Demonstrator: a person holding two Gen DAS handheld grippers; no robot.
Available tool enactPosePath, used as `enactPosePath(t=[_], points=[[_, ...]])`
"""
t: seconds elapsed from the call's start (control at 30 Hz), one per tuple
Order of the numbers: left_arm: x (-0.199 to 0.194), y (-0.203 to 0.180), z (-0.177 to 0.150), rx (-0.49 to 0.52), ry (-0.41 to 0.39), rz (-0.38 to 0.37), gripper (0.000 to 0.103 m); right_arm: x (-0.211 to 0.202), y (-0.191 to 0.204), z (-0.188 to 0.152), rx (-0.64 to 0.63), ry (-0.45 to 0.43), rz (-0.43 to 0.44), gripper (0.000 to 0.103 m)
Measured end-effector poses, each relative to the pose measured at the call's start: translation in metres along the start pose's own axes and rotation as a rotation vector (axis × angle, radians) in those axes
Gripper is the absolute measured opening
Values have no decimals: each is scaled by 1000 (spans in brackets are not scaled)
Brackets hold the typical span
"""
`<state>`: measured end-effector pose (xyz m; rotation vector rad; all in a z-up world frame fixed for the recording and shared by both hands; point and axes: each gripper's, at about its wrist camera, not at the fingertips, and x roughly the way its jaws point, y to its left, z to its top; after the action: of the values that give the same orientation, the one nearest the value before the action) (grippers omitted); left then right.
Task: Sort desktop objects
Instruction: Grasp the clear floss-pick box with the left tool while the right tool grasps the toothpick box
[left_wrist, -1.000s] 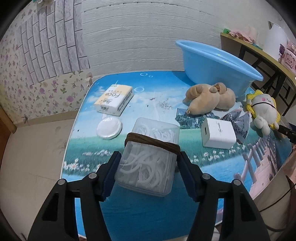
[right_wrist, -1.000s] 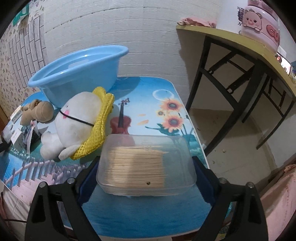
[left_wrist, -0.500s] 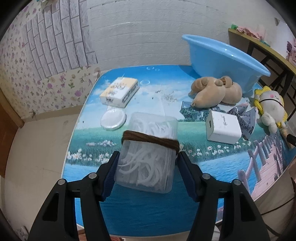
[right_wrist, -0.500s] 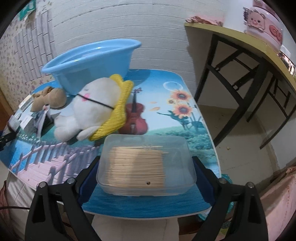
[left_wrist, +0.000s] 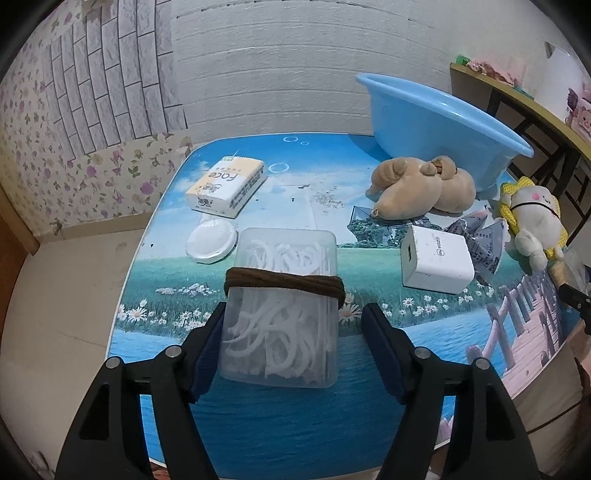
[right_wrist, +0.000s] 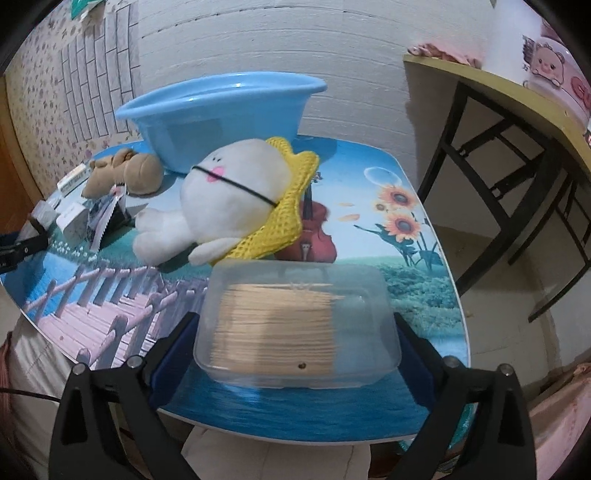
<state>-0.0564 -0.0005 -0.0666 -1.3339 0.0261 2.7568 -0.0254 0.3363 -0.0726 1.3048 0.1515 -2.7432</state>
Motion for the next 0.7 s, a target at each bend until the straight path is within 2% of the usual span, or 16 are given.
enactPosePath(t=[0.2,0.37,0.5,0.53,0.57,0.6,0.7], points=[[1,-1,-1,4,-5,2,80,7,-5,-1,41,21,38,99],[2,1,0,-4,-7,9,90,7,-5,-2,42,16,37,99],[3,2,0,-4,-13,3,90,5,-9,-1,56,5,31,99],[1,2,-1,-3,-17,-4,85,4,-10,-1,61,-3,39,95],[1,1,0,3,-25,-4,68,2,-11,0,68,-10,46,93],[-2,1,0,4,-34,5,59,0,-12,1,74,-17,49,93],[-6,6,2,-24,-43,-11,57,-8,-15,3,90,-55,43,93]])
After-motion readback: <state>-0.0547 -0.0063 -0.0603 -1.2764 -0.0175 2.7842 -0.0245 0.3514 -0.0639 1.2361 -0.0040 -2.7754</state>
